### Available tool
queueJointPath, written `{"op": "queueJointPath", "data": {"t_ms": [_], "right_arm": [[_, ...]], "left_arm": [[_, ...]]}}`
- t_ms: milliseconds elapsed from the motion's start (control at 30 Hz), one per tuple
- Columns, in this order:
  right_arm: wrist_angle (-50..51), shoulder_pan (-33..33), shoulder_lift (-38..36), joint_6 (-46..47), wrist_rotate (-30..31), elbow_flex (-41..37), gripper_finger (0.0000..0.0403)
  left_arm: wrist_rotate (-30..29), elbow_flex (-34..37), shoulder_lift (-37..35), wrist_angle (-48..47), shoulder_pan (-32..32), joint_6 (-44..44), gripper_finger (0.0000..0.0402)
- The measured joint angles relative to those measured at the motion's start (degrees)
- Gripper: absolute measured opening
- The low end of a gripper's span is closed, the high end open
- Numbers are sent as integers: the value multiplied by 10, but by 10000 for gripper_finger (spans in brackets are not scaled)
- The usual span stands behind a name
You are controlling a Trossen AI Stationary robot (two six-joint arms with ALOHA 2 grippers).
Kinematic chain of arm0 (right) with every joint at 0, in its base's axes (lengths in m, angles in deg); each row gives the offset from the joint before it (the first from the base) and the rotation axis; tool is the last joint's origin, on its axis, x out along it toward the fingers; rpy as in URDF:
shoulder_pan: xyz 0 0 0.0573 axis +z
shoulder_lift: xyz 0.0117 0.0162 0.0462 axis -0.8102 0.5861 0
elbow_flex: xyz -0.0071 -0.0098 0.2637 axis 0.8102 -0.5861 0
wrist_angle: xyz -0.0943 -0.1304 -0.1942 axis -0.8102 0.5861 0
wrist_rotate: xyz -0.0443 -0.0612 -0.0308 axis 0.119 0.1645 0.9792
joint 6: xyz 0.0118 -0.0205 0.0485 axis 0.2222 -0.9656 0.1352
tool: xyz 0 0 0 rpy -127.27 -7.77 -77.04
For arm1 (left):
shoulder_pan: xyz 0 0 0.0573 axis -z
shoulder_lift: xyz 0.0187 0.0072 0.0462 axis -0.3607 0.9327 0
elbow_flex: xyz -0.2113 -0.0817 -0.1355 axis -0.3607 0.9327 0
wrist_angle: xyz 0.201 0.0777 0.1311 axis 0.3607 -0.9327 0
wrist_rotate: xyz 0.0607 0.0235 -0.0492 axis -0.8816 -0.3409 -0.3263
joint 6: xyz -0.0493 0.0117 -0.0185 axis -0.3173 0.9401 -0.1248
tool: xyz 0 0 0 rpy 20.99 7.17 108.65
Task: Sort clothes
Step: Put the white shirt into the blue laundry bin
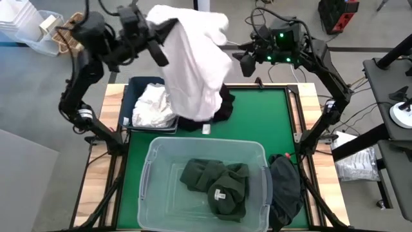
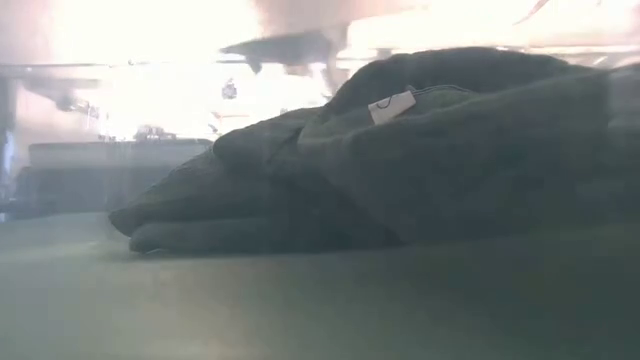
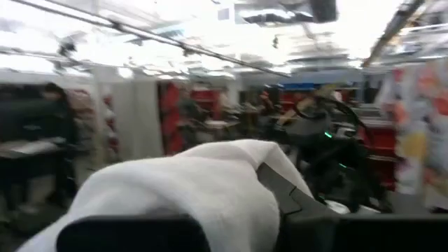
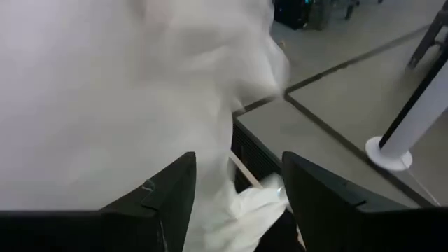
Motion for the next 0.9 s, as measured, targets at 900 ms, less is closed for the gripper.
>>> {"op": "queueJointPath", "data": {"t_ms": [900], "right_arm": [[-74, 15, 6, -73, -1, 0, 258]], "left_arm": [[-83, -9, -54, 103, -3, 86, 0]]}}
